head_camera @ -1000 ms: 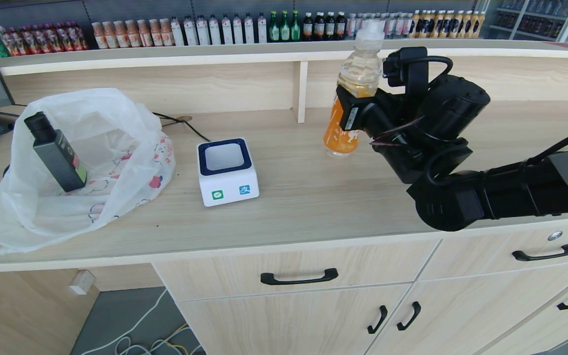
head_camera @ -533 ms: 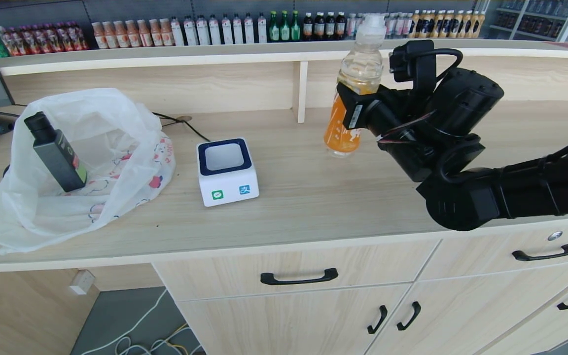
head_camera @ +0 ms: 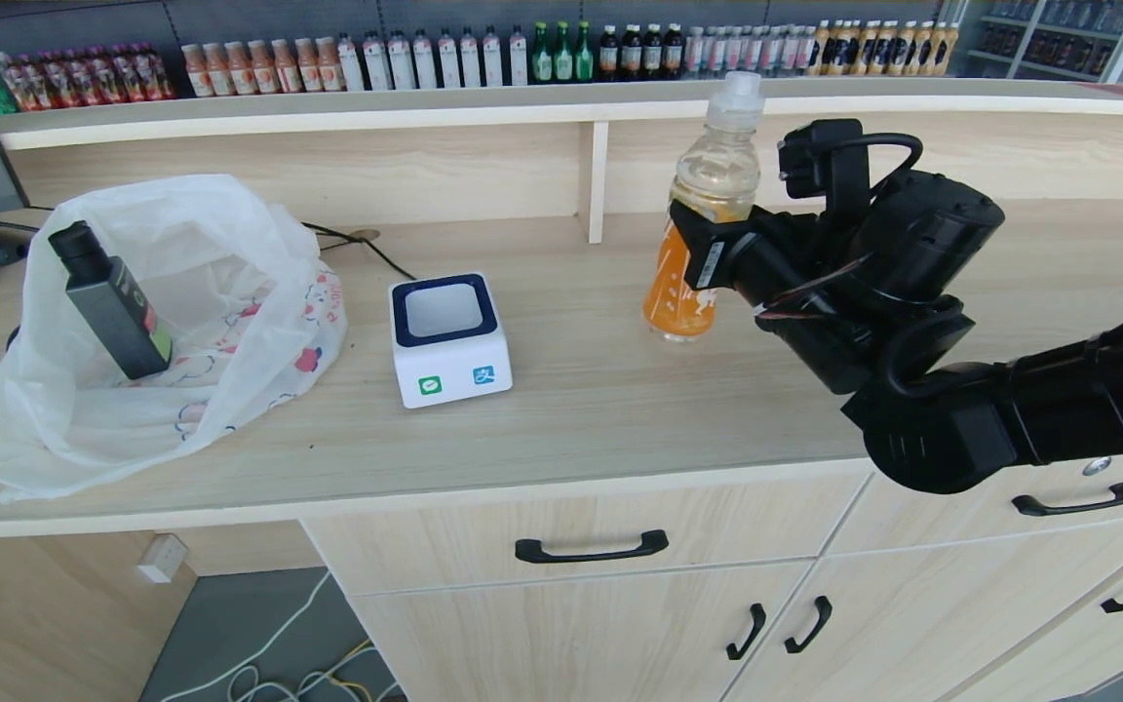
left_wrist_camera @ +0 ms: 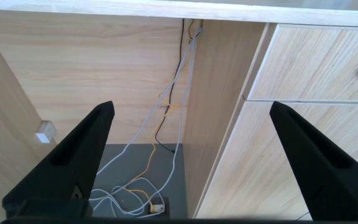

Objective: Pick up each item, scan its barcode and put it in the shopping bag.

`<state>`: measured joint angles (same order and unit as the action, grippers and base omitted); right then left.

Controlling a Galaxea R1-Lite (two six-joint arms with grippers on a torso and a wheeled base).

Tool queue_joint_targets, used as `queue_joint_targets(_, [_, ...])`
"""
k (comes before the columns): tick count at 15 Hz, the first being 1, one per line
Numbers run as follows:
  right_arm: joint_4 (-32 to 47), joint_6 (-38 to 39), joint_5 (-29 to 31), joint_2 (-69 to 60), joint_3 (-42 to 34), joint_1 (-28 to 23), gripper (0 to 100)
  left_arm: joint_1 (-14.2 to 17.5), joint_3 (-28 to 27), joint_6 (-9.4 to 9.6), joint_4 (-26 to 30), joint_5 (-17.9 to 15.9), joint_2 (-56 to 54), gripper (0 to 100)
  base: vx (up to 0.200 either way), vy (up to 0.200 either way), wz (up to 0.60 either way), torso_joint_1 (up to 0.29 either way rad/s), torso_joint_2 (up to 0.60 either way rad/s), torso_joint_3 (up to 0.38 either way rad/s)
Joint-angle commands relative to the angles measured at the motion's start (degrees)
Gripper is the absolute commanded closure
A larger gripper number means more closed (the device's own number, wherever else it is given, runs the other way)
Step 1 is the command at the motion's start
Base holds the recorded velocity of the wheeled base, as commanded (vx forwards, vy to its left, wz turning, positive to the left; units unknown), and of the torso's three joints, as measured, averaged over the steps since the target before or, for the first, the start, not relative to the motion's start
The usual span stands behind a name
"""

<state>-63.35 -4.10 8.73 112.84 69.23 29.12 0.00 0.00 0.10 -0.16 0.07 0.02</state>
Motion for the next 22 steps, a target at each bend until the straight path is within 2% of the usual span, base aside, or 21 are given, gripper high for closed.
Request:
queue_joint_targets(1, [0.07, 0.32, 0.06, -0.16, -0.94, 0.14, 100, 0.0, 0.0, -0.01, -0.02, 0.01, -0.02, 0, 0.0, 0.0, 0.0, 0.0, 0.0, 0.0])
queue_joint_targets(7, [-0.01, 1.28, 0.06, 0.72, -0.94, 0.32, 100, 0.0, 0.0, -0.01, -0.02, 0.01, -0.02, 0, 0.0, 0.0, 0.0, 0.0, 0.0, 0.0])
queue_joint_targets(8, [-0.63, 2.16, 0.24, 0.89, -1.03, 0.58, 0, 0.0, 0.0, -0.01, -0.02, 0.01, -0.02, 0, 0.0, 0.0, 0.0, 0.0, 0.0, 0.0])
queue_joint_targets(10, [-3.27, 2.25, 0.06, 0.72, -1.55, 0.85, 0, 0.0, 0.0, -0.01, -0.02, 0.01, -0.02, 0, 0.0, 0.0, 0.0, 0.0, 0.0, 0.0])
queue_joint_targets(14, [-2.83, 1.11, -0.03, 1.16, -1.12, -0.21, 0, 0.0, 0.0, -0.01, -0.02, 0.01, -0.02, 0, 0.0, 0.0, 0.0, 0.0, 0.0, 0.0])
queue_joint_targets(19, [5.17, 0.58, -0.29, 3.36, 6.97, -0.21, 0, 0.0, 0.0, -0.01, -0.02, 0.01, -0.02, 0, 0.0, 0.0, 0.0, 0.0, 0.0, 0.0])
queue_joint_targets(22, [5.7, 0.58, -0.38, 4.06, 7.67, -0.12, 0, 0.0, 0.0, -0.01, -0.02, 0.01, -0.02, 0, 0.0, 0.0, 0.0, 0.0, 0.0, 0.0])
